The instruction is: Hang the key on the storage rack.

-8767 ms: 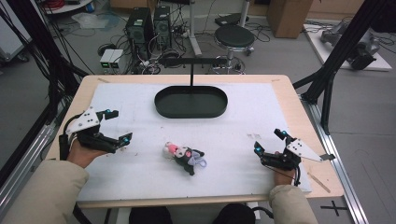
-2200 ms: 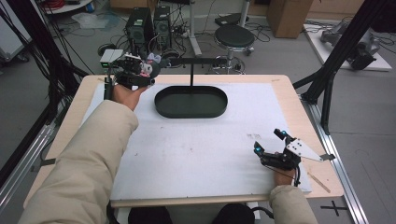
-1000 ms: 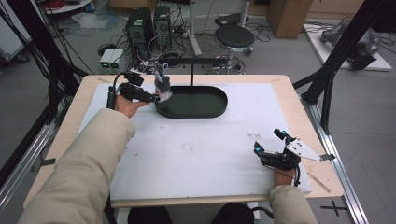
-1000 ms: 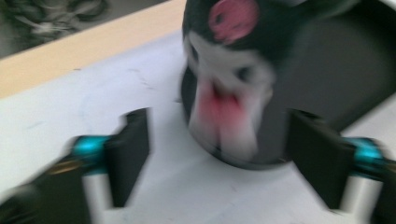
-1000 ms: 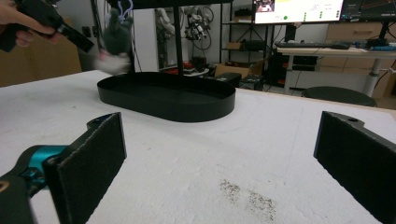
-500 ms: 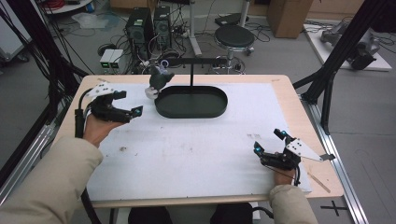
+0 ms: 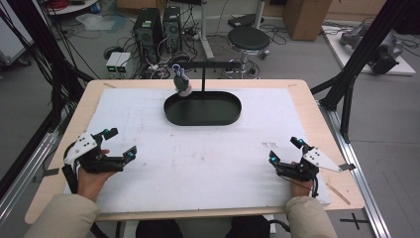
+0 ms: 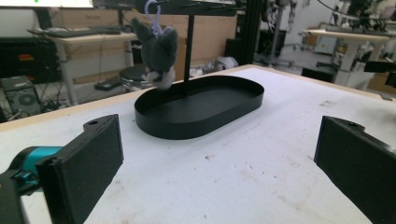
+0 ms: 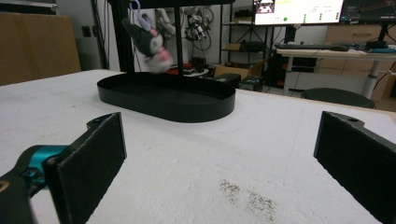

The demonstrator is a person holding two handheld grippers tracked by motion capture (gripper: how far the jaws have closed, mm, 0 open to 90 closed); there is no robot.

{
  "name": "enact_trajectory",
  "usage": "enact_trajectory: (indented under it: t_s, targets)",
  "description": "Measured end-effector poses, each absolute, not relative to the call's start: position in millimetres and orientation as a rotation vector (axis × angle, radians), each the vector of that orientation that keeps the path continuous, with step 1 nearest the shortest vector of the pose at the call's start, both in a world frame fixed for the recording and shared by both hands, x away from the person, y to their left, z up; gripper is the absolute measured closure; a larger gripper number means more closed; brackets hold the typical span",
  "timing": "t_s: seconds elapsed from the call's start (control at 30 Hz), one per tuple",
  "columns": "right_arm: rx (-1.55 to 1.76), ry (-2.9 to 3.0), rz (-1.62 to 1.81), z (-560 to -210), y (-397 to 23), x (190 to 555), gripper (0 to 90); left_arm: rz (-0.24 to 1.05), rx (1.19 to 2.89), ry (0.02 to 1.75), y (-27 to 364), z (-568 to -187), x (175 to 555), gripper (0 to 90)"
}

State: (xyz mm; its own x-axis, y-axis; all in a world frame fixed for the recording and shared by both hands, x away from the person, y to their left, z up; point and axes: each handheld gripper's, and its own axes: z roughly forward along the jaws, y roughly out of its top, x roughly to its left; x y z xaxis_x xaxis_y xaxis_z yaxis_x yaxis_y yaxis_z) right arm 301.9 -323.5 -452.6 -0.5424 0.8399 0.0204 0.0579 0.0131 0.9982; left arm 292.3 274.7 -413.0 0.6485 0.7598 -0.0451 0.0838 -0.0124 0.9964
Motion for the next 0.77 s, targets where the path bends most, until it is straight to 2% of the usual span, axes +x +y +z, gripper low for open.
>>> enact_trajectory:
  t_s: [0.4, 0.77]
  targets:
    - [0.934, 1.670, 1.587, -453, -323, 302, 1.4, 0.659, 1.418, 0.742, 276, -453, 273, 1.7]
    - [0.927, 1.676, 1.584, -452, -323, 303, 1.4, 0.703, 1.418, 0.728, 273, -454, 269, 1.7]
